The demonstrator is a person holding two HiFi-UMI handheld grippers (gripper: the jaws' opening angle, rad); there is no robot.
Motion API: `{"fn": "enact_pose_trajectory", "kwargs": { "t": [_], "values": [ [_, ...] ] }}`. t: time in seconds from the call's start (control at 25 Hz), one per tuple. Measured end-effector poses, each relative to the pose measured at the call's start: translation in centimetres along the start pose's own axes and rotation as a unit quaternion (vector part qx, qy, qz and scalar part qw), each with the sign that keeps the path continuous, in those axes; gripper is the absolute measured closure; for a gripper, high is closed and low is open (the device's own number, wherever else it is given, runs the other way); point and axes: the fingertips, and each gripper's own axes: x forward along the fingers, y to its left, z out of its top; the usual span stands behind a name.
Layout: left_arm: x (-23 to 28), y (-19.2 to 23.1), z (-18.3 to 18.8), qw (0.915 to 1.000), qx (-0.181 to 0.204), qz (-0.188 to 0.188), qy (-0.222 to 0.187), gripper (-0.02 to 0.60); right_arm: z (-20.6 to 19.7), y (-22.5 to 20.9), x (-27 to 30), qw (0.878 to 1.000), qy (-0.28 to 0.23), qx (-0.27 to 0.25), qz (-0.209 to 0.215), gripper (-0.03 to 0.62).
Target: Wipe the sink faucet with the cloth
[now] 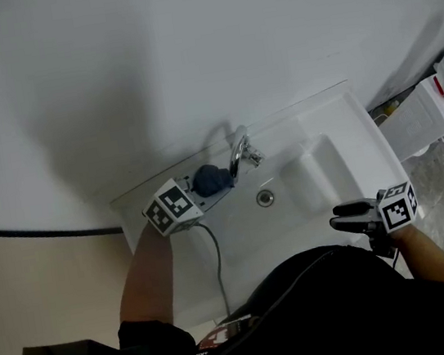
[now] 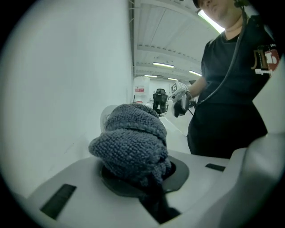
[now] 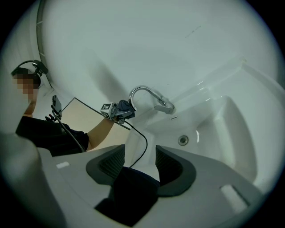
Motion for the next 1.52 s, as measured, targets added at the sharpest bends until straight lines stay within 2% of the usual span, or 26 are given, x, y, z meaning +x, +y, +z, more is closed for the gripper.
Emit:
{"fn": "enact_pose_trajectory", "kwargs": {
  "t": [0.12,0.2,0.32,0.44,0.6,0.72,0.84,0.96,1.08,1.32,1.4,1.52],
  "values": [
    [0.4,0.4,-1.4,0.9982,-0.052,0.009,-0.029,0.532,-0.3,-0.5,-0.8,1.000,-0.003,0.003,-0.010,0.384],
    [0.3,0.6,-2.9,0.9973,-0.062,0.029,-0.027,0.532,-0.5,-0.5,-1.2,1.000,-0.008,0.003,-0.014,0.384],
    [-0.2,0.4,-1.8,0.9961,-0.058,0.025,-0.062,0.532,-0.4,-0.8,-1.8,1.000,-0.019,0.004,-0.019,0.384],
    [0.5,0.4,-0.9,0.9992,-0.025,0.007,-0.029,0.532,-0.7,-1.1,-2.3,0.999,-0.025,0.010,-0.023,0.384],
    [1.9,-0.4,-0.4,0.9998,-0.010,-0.007,0.015,0.532,-1.3,-1.3,-2.2,1.000,-0.019,0.012,-0.014,0.384],
    [5.1,-1.8,1.3,0.9995,-0.014,-0.021,0.021,0.532,-1.1,-1.7,-2.1,1.000,-0.017,0.010,-0.009,0.384],
    [9.2,-2.0,4.1,0.9988,-0.041,-0.024,0.016,0.532,-0.8,-1.7,-1.9,1.000,-0.017,0.006,0.002,0.384],
    [12.9,-0.2,6.9,0.9965,-0.079,0.007,0.027,0.532,-0.8,-2.2,-2.9,1.000,-0.013,0.005,0.014,0.384],
    [15.6,2.5,8.6,0.9901,-0.127,0.046,0.036,0.532,-0.6,-3.7,-4.9,1.000,-0.012,0.010,0.021,0.384],
    [18.2,8.3,9.7,0.9682,-0.218,0.120,0.017,0.532,0.5,-7.0,-8.0,0.999,0.000,0.010,0.035,0.384],
    [18.5,9.0,10.1,0.9650,-0.224,0.136,0.000,0.532,0.8,-7.5,-8.5,0.999,0.007,0.004,0.042,0.384],
    [16.9,7.2,9.9,0.9668,-0.216,0.135,-0.017,0.532,0.9,-7.6,-9.1,0.999,0.014,-0.002,0.052,0.384]
  ]
}}
